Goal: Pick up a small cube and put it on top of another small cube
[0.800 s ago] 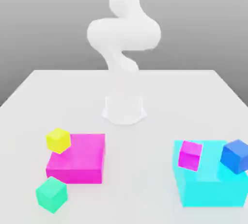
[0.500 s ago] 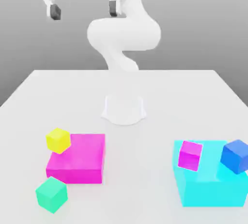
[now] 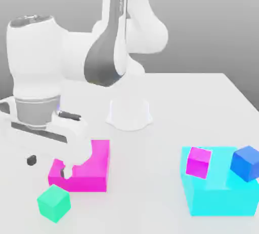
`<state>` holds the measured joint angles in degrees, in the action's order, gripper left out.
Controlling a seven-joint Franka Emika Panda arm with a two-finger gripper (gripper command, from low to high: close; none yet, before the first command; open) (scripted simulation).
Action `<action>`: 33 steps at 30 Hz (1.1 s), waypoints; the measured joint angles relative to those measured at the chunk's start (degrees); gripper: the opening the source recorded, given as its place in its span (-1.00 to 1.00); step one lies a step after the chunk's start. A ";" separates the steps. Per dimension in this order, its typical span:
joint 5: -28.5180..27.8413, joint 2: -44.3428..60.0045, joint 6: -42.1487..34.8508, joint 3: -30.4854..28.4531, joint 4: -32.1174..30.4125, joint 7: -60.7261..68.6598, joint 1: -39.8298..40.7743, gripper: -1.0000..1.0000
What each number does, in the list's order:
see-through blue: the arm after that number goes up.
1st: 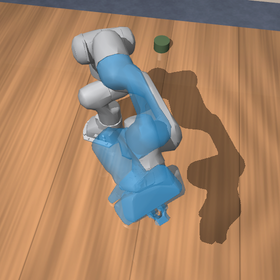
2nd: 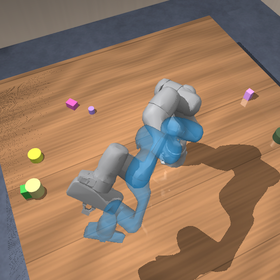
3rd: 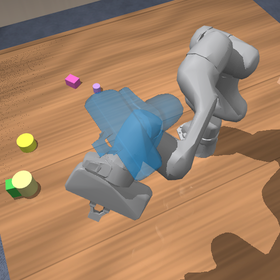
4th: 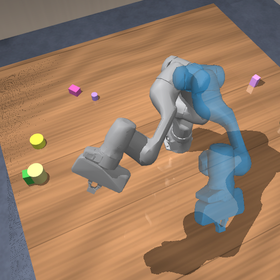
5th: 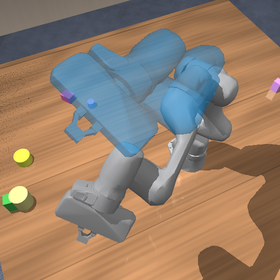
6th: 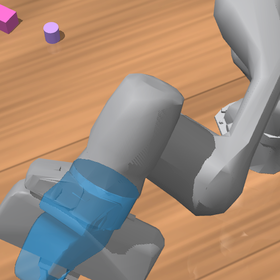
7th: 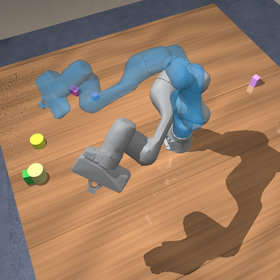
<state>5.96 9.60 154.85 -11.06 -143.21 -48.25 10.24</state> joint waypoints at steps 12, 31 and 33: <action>4.61 13.62 9.72 3.84 1.47 3.08 3.94 -1.00; -2.18 -20.48 -17.19 16.70 -5.33 15.83 -22.22 -1.00; -2.63 -22.51 -18.25 18.98 -6.26 17.78 -24.84 -1.00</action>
<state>3.33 -12.92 136.60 7.92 -149.47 -30.48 -14.59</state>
